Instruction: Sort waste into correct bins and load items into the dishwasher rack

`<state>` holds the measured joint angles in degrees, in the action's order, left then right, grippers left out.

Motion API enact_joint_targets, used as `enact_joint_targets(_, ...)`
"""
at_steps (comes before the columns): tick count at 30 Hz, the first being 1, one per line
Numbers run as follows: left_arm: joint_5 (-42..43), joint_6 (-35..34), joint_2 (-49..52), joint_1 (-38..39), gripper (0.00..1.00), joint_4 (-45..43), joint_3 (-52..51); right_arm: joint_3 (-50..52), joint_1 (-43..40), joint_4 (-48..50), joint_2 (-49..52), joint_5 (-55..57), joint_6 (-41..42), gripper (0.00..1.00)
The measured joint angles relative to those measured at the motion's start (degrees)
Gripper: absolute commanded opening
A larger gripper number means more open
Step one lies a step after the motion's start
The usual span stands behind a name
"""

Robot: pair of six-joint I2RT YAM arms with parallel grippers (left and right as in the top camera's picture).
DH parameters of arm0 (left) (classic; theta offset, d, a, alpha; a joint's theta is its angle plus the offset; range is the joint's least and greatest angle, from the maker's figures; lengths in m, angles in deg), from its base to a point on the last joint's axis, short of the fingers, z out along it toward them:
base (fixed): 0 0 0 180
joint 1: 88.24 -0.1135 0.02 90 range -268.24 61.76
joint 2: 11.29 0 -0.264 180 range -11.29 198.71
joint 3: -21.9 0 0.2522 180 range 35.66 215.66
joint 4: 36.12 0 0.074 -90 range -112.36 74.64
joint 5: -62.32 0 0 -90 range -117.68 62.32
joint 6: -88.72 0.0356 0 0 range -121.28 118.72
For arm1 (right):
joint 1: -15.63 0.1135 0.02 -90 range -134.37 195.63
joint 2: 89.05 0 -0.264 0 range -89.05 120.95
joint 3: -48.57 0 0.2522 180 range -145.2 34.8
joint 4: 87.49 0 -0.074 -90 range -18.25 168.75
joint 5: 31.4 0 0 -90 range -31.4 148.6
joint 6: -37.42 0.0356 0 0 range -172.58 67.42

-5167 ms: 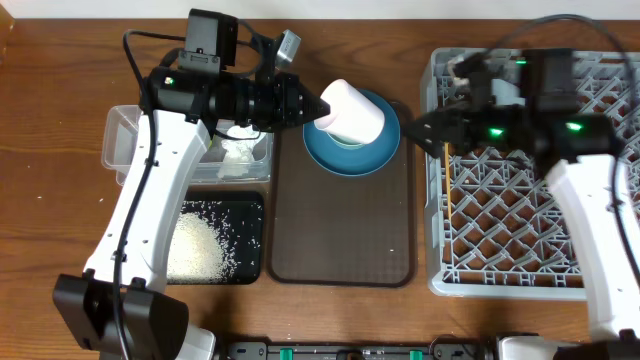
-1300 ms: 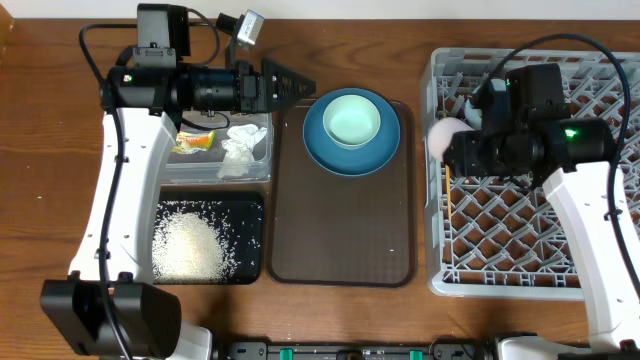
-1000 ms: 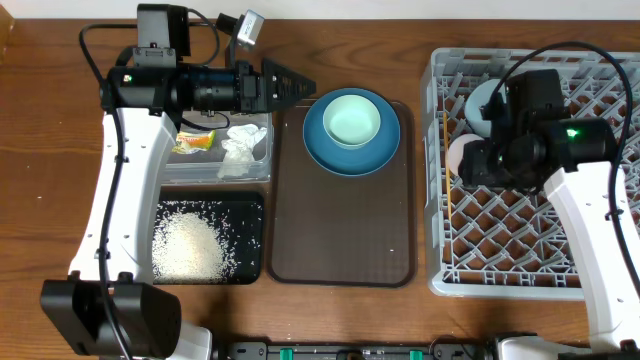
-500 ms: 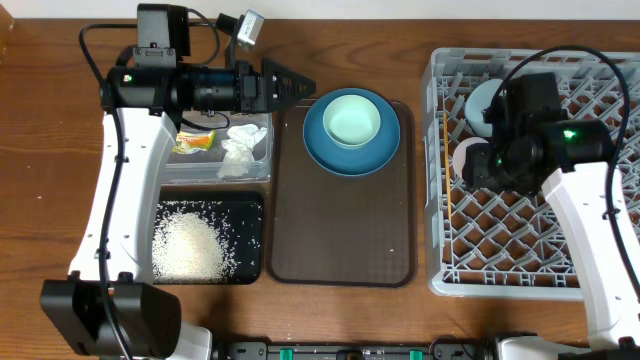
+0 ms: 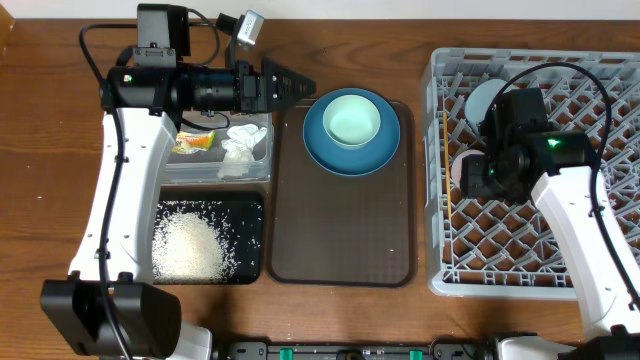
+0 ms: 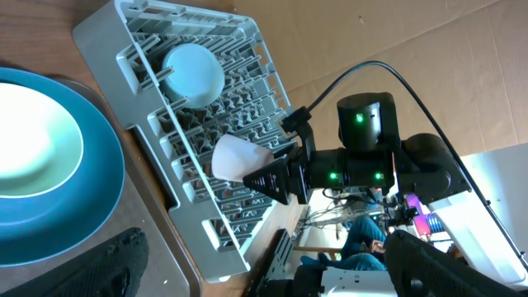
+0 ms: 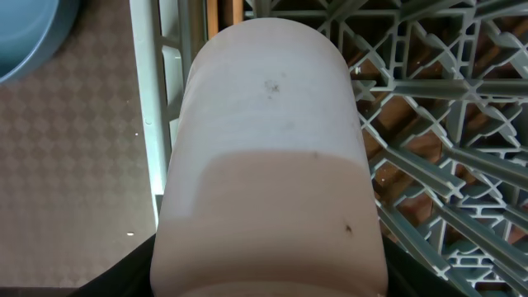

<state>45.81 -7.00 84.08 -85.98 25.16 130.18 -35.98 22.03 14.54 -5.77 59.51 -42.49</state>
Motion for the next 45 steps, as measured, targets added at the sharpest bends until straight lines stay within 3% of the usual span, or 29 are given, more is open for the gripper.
enact_joint_targets(4, 0.0, 0.0, 0.0, 0.0, 0.94, 0.0, 0.0, 0.0, 0.0, 0.0, 0.0, 0.0, 0.0, 0.54)
enact_joint_targets(8, 0.0, 0.0, 0.0, 0.0, 0.94, 0.0, 0.0, 0.0, 0.0, 0.0, 0.0, 0.0, 0.0, 0.62)
enact_joint_targets(29, 0.0, 0.0, 0.0, 0.0, 0.94, 0.0, 0.0, 0.0, 0.0, 0.5, 0.0, -0.5, 0.2, 0.79)
enact_joint_targets(33, 0.0, 0.0, 0.0, 0.0, 0.94, 0.0, 0.0, 0.0, 0.0, 2.4, 0.0, -4.0, 0.7, 0.99)
enact_joint_targets(43, 0.0, 0.0, 0.0, 0.0, 0.94, 0.0, 0.0, 0.0, 0.0, 8.3, 0.0, -14.4, 0.4, 0.99)
enact_joint_targets(44, 0.0, 0.0, 0.0, 0.0, 0.94, 0.0, 0.0, 0.0, 0.0, 9.1, 0.0, -16.3, 0.4, 0.97)
enact_joint_targets(45, 0.0, 0.0, 0.0, 0.0, 0.94, 0.0, 0.0, 0.0, 0.0, 10.1, 0.0, -18.2, 0.4, 0.87)
